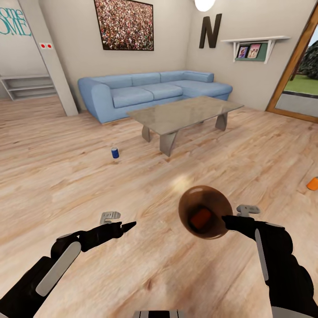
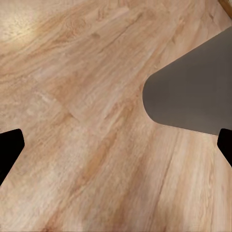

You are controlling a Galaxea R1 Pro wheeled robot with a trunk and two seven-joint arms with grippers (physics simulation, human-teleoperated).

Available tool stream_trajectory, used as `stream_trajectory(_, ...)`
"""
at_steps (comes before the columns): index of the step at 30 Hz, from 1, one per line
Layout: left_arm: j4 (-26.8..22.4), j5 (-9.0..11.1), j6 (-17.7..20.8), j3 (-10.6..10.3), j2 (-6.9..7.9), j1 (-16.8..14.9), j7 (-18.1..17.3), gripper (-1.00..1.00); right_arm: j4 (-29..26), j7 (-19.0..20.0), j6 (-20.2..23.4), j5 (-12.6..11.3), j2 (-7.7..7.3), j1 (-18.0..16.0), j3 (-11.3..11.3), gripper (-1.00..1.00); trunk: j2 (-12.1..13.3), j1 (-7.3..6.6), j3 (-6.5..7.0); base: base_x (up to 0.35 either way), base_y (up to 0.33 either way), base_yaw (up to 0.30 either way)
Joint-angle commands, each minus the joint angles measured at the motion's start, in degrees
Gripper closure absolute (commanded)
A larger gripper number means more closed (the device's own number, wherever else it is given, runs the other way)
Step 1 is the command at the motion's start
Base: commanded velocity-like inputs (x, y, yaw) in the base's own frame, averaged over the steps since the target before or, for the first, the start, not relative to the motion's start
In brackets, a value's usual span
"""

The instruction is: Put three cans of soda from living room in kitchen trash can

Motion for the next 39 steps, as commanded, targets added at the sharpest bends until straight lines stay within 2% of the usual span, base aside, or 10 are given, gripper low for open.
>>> stream_trajectory(1,0.0,0.0,0.0,0.0,0.0,0.0,0.0,-1.0,0.0,0.1,0.2,-1.2,0.0,0.0,0.0,1.0,0.0,-0.01,0.01,0.335,0.0,0.0)
stream_trajectory(24,0.0,-0.1,0.0,0.0,0.07,0.0,-0.2,-1.0,0.0,0.1,0.2,-1.2,0.01,0.0,0.1,1.0,0.0,-0.01,0.01,0.335,0.0,0.004)
stream_trajectory(39,0.0,0.0,0.1,0.0,0.17,0.0,-0.2,-1.0,0.0,0.1,0.2,-1.2,0.01,0.0,0.1,1.0,0.0,-0.01,0.01,0.272,0.0,0.206)
